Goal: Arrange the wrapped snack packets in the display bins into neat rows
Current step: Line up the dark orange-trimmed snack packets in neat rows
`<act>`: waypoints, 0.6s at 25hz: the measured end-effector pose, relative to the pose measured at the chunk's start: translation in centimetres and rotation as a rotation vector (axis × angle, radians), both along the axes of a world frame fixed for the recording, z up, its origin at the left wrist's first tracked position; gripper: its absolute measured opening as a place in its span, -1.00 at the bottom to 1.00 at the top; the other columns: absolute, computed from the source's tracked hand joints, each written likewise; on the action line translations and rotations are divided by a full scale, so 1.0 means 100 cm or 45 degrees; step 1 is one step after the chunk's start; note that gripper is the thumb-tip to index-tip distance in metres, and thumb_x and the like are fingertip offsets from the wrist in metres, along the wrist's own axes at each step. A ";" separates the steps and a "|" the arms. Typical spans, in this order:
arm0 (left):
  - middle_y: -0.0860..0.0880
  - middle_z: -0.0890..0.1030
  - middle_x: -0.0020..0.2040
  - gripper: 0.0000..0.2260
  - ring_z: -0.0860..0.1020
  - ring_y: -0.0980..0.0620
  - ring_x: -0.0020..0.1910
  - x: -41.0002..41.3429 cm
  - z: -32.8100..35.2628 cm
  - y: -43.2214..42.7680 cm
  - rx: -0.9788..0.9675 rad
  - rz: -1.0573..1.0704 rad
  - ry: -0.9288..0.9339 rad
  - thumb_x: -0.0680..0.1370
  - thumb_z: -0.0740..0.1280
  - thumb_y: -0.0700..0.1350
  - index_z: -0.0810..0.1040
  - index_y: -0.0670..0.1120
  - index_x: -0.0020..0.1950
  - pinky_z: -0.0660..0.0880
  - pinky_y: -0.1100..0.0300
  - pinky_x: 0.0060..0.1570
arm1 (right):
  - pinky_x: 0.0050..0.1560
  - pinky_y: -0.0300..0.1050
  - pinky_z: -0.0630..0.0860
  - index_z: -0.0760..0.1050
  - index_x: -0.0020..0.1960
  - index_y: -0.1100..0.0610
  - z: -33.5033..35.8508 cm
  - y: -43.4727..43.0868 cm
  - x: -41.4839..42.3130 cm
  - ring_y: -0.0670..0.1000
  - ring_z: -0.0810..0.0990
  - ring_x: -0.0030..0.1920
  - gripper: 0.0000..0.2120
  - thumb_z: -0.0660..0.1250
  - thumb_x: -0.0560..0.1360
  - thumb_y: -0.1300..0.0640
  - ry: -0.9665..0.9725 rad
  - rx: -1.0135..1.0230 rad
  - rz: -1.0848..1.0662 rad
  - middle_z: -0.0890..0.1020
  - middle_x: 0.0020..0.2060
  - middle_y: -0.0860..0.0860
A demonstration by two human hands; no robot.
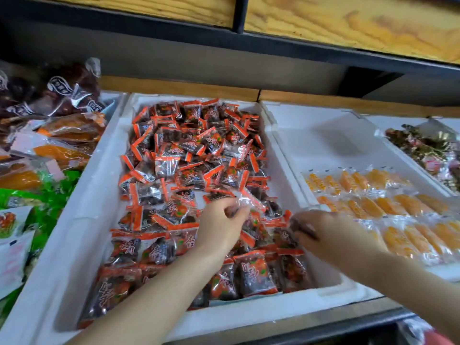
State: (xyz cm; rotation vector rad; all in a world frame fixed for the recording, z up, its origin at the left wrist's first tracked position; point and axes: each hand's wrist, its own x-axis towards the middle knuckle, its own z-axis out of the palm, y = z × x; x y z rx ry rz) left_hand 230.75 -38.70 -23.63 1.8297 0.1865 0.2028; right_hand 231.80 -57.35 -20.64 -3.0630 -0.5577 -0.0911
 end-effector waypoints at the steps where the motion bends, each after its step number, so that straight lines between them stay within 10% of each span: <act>1: 0.06 0.47 -0.17 -0.94 0.41 0.15 -0.19 -0.001 -0.001 -0.007 -0.051 -0.023 0.062 0.57 0.33 -0.08 0.49 0.02 -0.10 0.29 0.28 -0.20 | -0.06 -0.12 0.46 0.46 0.19 -0.12 -0.005 0.000 -0.002 0.03 0.59 0.01 -0.77 0.14 0.57 -0.02 0.032 -0.090 0.009 0.55 0.04 -0.08; 9: 0.00 0.39 -0.31 -0.91 0.37 0.08 -0.31 -0.006 0.001 -0.017 -0.229 -0.049 0.108 0.56 0.33 -0.14 0.54 -0.07 -0.14 0.33 0.35 -0.30 | 0.15 0.01 0.45 0.14 0.49 -0.06 -0.030 0.003 0.009 0.11 0.45 0.22 -0.57 0.08 0.63 0.09 0.475 -0.315 0.238 0.37 0.31 0.03; 15: 0.03 0.53 -0.23 -0.93 0.49 0.14 -0.20 -0.014 0.000 -0.010 -0.169 -0.058 0.066 0.56 0.34 -0.09 0.55 -0.06 -0.09 0.41 0.35 -0.21 | -0.01 -0.07 0.48 0.33 0.34 -0.01 -0.027 0.002 0.010 0.07 0.57 0.05 -0.65 0.20 0.57 0.14 0.192 -0.451 0.186 0.50 0.12 0.00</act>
